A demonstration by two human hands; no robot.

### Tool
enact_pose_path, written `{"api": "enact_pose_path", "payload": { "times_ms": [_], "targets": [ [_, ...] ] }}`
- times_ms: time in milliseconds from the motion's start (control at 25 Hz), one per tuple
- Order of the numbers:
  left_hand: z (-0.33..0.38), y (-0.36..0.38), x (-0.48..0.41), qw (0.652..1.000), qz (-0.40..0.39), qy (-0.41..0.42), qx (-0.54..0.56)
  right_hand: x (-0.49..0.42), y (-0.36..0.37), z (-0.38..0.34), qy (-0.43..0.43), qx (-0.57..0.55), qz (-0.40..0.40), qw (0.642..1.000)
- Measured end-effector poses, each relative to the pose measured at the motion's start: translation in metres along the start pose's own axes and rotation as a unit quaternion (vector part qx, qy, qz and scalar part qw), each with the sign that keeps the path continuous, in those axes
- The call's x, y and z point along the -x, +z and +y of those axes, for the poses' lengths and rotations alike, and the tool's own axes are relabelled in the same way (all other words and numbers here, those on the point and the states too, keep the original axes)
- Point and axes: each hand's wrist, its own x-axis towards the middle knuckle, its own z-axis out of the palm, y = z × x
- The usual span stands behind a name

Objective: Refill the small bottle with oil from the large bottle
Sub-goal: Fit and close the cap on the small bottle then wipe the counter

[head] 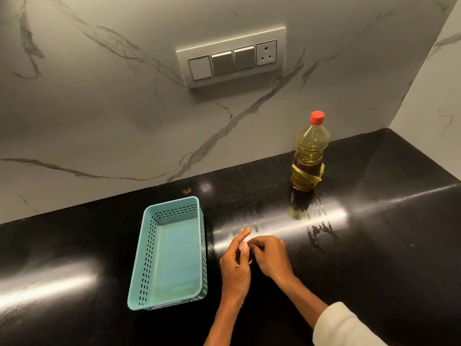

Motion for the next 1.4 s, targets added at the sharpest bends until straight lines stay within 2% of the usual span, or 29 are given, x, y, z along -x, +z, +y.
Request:
{"api": "enact_pose_path", "payload": {
  "times_ms": [240,480,560,640,760,880,1000,1080,1240,1400],
  "targets": [
    [-0.003,-0.001,-0.003,1.0,-0.013,0.011,-0.004,-0.004,-0.008,0.002,-0.022,-0.072,-0.007,0.997],
    [-0.007,-0.006,-0.003,0.998,-0.029,0.046,-0.027,0.012,0.002,0.016,0.023,-0.014,-0.002,1.0],
    [-0.009,-0.004,-0.001,0.995,0.005,0.067,-0.067,0.016,0.0,0.016,0.029,-0.033,0.033,0.998],
    [-0.009,-0.001,0.003,0.985,0.083,0.084,-0.123,0.017,-0.002,0.018,0.053,-0.079,0.06,0.994],
    [-0.006,0.006,0.007,0.98,0.139,0.057,-0.128,0.016,-0.005,0.015,0.072,-0.115,0.071,0.988],
    [-0.001,0.009,0.007,0.987,0.121,0.026,-0.098,0.016,-0.009,0.005,0.057,-0.132,0.055,0.988],
    [-0.003,0.006,0.005,0.992,0.085,0.034,-0.081,0.015,-0.01,-0.004,0.013,-0.115,0.055,0.992],
    [-0.002,0.005,0.006,0.994,0.072,0.038,-0.069,0.015,-0.008,-0.002,-0.008,-0.086,0.049,0.995],
    [0.002,0.002,0.007,0.994,0.066,0.066,-0.051,0.012,0.0,0.006,-0.015,-0.009,-0.014,1.0],
    [-0.002,0.0,0.005,0.995,0.054,0.075,-0.037,0.008,-0.005,0.001,-0.018,-0.058,0.016,0.998]
  ]
}}
